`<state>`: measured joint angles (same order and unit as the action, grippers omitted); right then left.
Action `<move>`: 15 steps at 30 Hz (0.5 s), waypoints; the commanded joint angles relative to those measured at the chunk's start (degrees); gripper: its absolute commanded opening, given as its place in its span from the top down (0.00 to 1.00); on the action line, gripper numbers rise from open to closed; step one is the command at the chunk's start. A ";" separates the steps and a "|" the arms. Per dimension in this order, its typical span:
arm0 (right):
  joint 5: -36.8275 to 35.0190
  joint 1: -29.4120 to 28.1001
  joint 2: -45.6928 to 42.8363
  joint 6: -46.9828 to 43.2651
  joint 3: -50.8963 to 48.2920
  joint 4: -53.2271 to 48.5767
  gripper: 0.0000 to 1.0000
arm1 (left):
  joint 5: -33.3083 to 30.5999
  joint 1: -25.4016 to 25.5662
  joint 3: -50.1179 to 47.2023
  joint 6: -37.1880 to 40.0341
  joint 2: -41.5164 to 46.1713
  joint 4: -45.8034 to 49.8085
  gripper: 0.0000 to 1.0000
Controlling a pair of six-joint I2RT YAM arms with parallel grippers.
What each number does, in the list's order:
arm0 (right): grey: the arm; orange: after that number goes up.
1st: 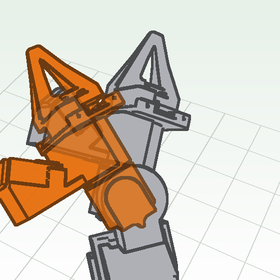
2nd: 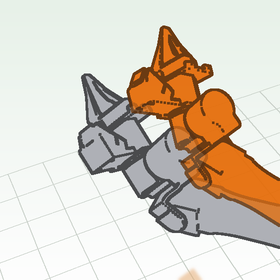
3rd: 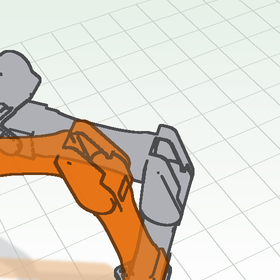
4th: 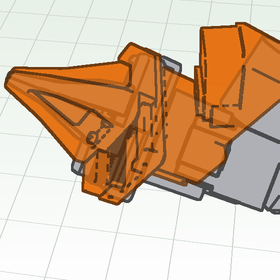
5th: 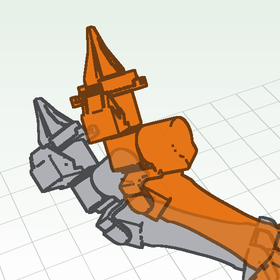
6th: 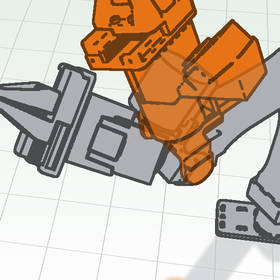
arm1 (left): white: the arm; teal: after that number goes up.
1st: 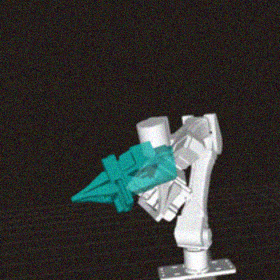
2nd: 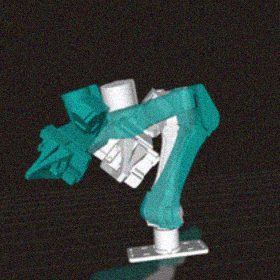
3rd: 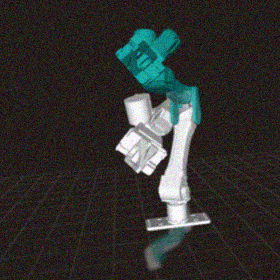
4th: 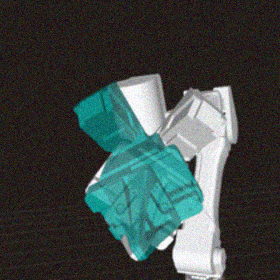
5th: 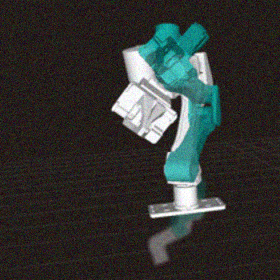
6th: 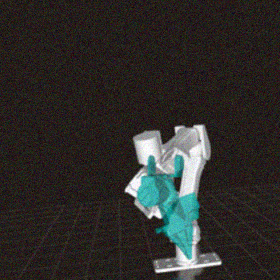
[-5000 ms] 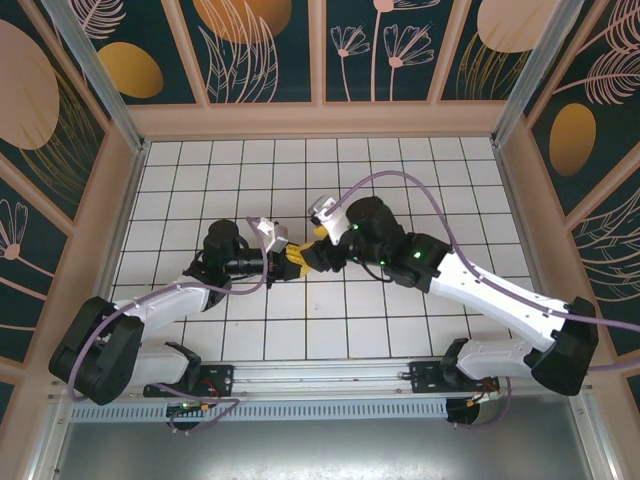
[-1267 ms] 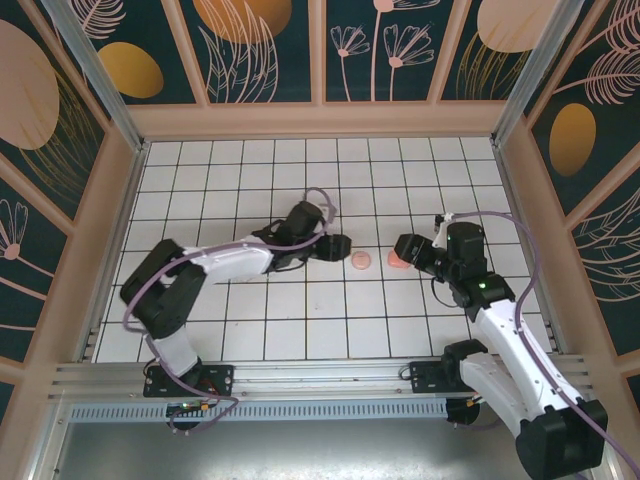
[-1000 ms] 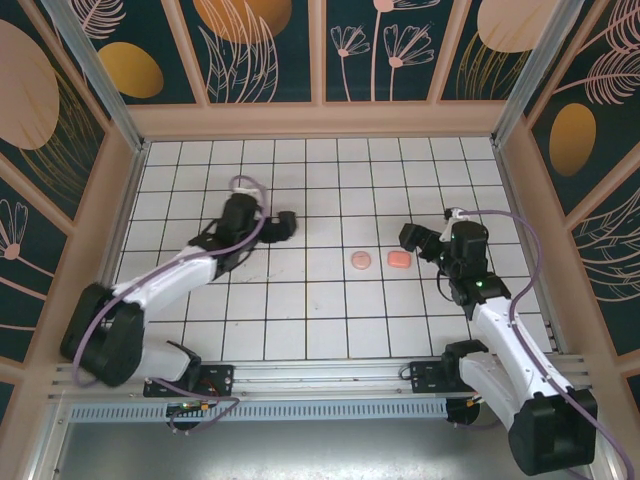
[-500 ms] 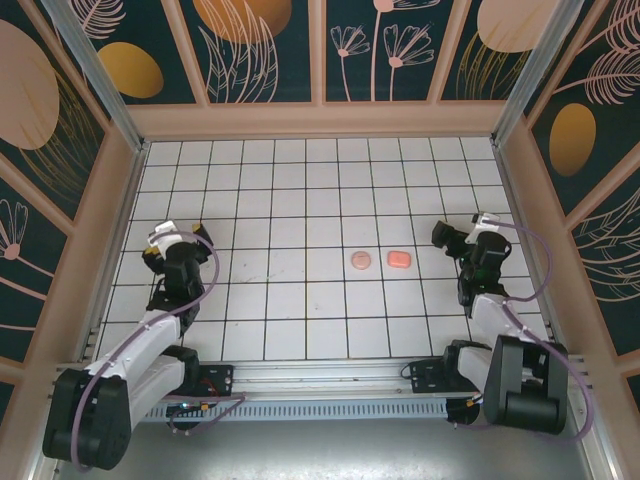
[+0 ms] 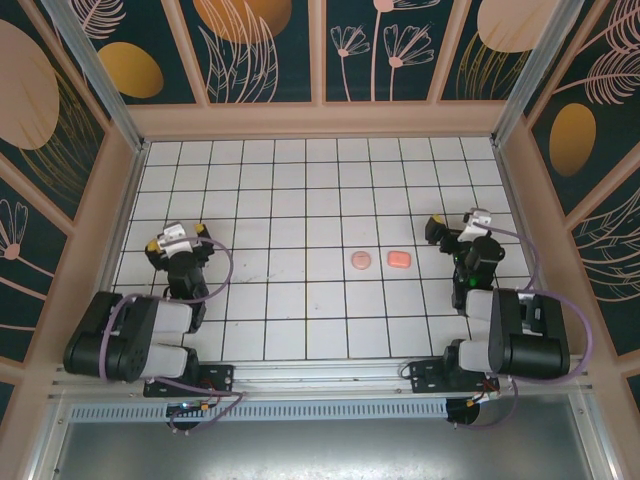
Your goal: Insert the wireless bluetooth earbuds into the charging case
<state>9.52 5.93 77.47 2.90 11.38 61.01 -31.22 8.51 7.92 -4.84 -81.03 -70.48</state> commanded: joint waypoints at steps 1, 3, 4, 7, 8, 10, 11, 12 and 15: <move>-0.15 -2.73 3.26 -3.75 -0.89 9.48 0.01 | 5.62 -0.45 1.63 3.70 -3.60 -10.10 0.01; -0.25 -4.35 6.25 -5.98 -0.55 11.22 0.01 | 10.31 -2.30 2.53 2.72 -2.70 -5.74 0.01; -0.81 -4.57 8.06 -6.09 -0.43 12.60 0.01 | 14.07 -4.26 2.87 1.56 -4.49 -6.03 0.01; 0.66 -2.93 10.32 -4.39 0.94 11.98 0.01 | 18.14 -7.05 5.60 -0.81 -5.18 -0.73 0.01; 1.51 -2.36 10.70 -3.83 1.05 12.20 0.01 | 18.08 -7.24 4.68 -0.68 -6.87 -5.48 0.01; 2.26 -1.70 10.69 -3.25 1.51 11.21 0.01 | 18.28 -7.28 5.22 -0.64 -5.75 -2.67 0.01; 2.13 -1.72 10.67 -3.22 1.44 11.54 0.01 | 18.07 -7.29 5.01 -0.55 -6.20 -3.93 0.01; 1.86 -1.75 10.57 -3.26 1.48 11.17 0.01 | 18.24 -7.28 4.98 -0.44 -5.91 -3.53 0.01; 1.73 -1.74 10.70 -3.23 1.50 11.38 0.01 | 18.31 -7.33 5.01 -0.43 -5.84 -3.18 0.01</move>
<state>10.63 3.99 87.96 -0.10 11.97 69.25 -14.81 1.50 12.03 -4.54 -87.22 -73.25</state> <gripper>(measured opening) 0.990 0.988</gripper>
